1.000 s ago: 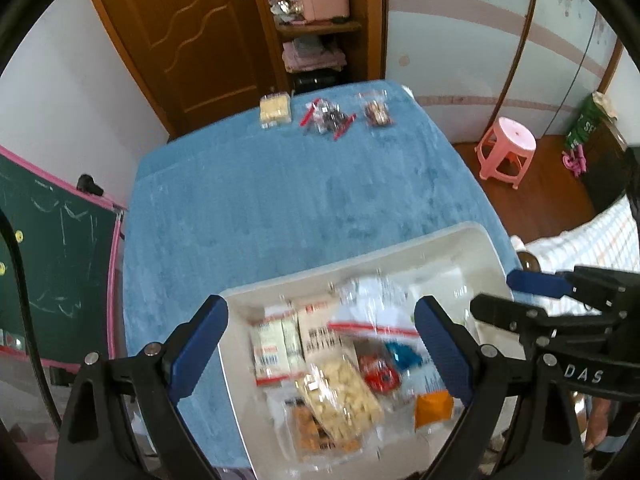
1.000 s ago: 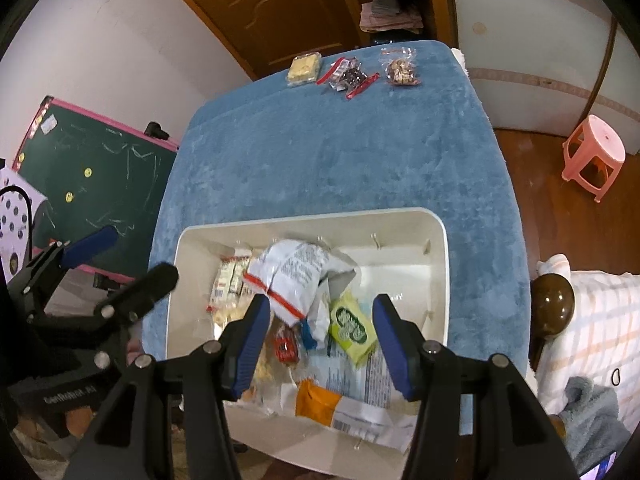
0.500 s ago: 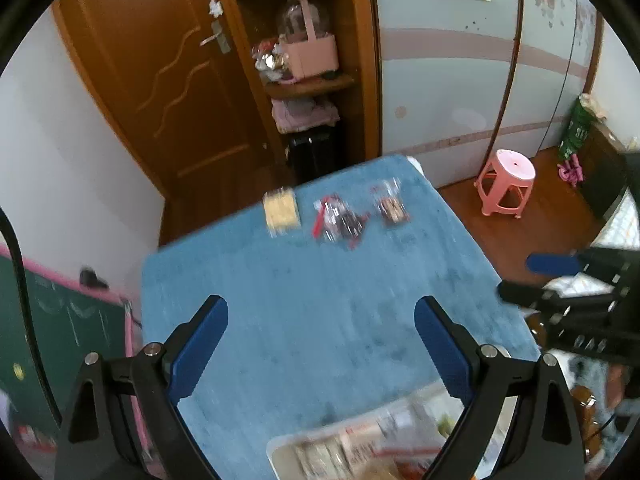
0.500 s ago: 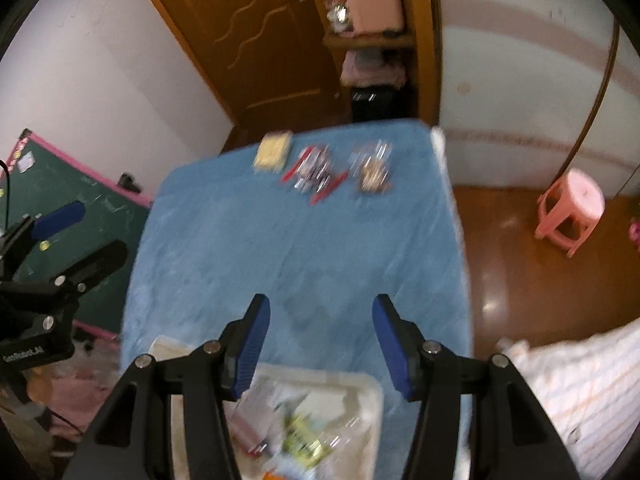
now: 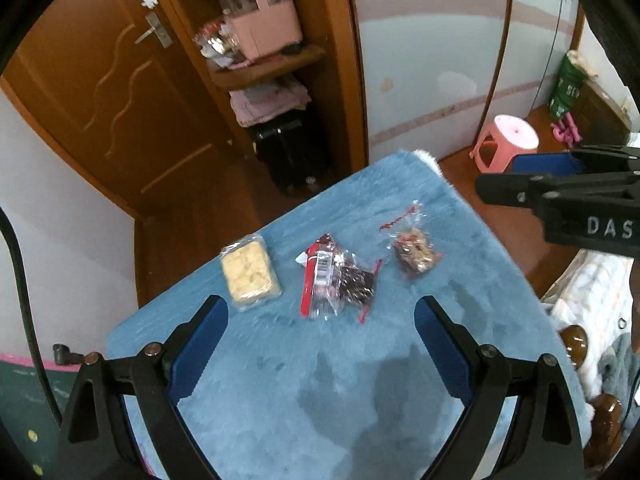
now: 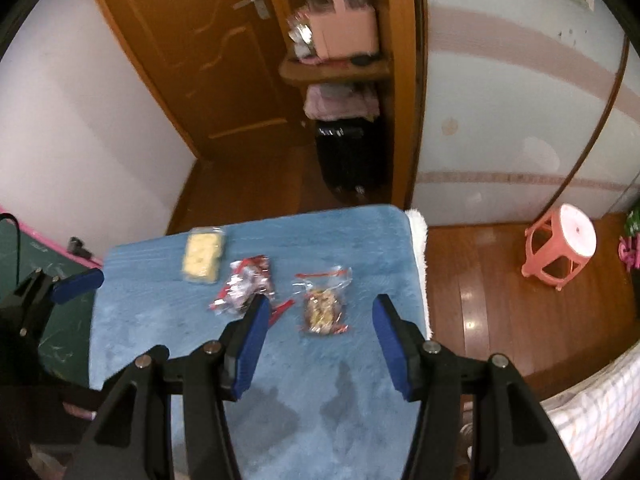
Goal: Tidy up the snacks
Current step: 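Grasp the dark red-edged packet with the left tool while the right tool grasps the nut bag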
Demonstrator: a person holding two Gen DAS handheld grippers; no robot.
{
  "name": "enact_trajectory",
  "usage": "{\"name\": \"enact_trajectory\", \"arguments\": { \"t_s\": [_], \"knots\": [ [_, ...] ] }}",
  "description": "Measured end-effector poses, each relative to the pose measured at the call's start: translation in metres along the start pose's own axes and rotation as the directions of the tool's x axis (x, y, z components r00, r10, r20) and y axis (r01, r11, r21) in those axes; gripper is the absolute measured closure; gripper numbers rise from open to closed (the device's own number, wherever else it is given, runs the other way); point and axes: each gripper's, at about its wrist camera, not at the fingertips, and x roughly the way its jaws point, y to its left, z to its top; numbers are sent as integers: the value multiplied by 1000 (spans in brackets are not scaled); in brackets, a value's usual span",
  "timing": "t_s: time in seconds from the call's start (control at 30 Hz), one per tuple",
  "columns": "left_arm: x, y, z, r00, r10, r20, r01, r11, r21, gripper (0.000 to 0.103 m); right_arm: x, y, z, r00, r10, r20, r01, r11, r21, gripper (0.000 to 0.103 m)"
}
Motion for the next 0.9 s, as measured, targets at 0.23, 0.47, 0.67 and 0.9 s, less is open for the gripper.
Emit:
{"name": "enact_trajectory", "arguments": {
  "t_s": [0.23, 0.47, 0.67, 0.9],
  "knots": [
    [89, -1, -4, 995, -5, -97, 0, 998, -58, 9, 100, -15, -9, 989, 49, -142, -31, 991, 130, 49],
    [146, 4, -15, 986, -53, -158, 26, 985, -172, 9, 159, -18, -19, 977, 74, -198, -32, 978, 206, 49],
    [162, 8, -20, 981, -104, -164, 64, 970, -233, 9, 156, -5, -22, 986, 42, -162, -26, 995, 98, 62],
    [167, -4, -17, 984, -87, -158, 52, 975, -214, 9, 148, -25, -31, 989, 42, -145, -23, 991, 131, 64]
  ]
}}
